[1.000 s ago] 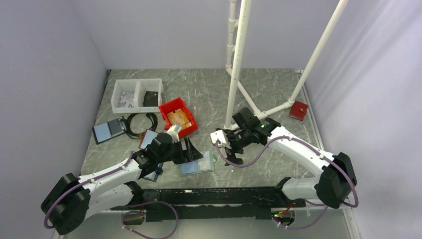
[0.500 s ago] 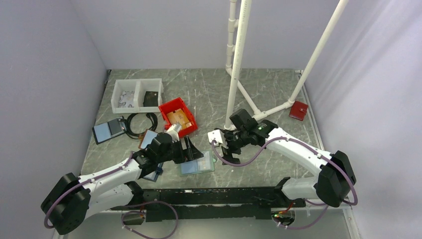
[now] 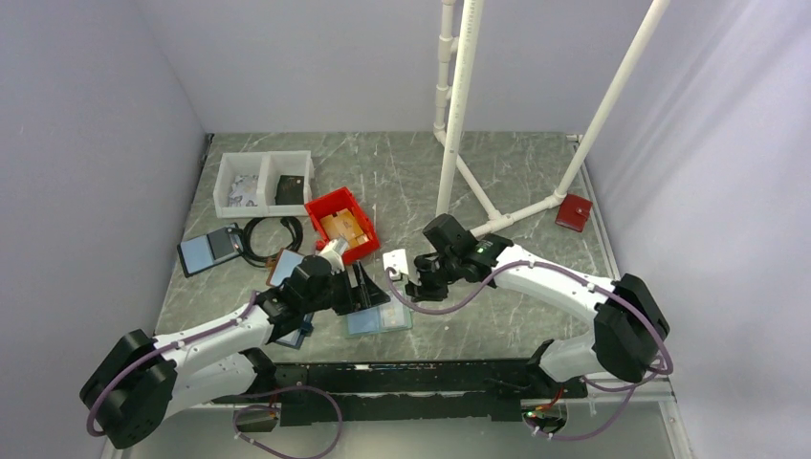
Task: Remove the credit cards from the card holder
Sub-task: Remove the credit card from the card holder.
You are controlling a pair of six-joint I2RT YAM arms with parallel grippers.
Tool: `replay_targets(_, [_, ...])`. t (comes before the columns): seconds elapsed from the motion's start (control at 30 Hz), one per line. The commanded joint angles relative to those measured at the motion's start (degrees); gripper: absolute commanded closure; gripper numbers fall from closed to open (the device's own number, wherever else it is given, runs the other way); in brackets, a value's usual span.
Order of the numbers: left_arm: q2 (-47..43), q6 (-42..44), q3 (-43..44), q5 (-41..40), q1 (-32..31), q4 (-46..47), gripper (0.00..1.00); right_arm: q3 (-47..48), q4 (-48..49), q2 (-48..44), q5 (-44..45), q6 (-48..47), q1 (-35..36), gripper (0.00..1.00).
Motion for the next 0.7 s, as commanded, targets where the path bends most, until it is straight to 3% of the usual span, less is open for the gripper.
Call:
replay_targets(0.0, [0.34,-1.3,-2.25,-0.71,-0.28,3.33,0.26,0.94,4.69,2.31,0.12,5.97,0.52,0.76])
replay_targets(0.13, [0.42,-1.86,-3.88,-0.9,-0.33,5.65,0.33,1.67,5.14,5.19,-0.85,9.09,0.52,0.84])
replay_targets(0.4, [3.67,-1.43,-4.31,0.96,-0.32,10.09,0.45,2.55,6.2,9.11,2.03,11.66,0.78,0.88])
replay_targets(0.67, [6.55,-1.06,-3.95,1.27,-0.33,11.63,0.46,5.12,5.96,9.14,-0.18,13.38,1.05,0.9])
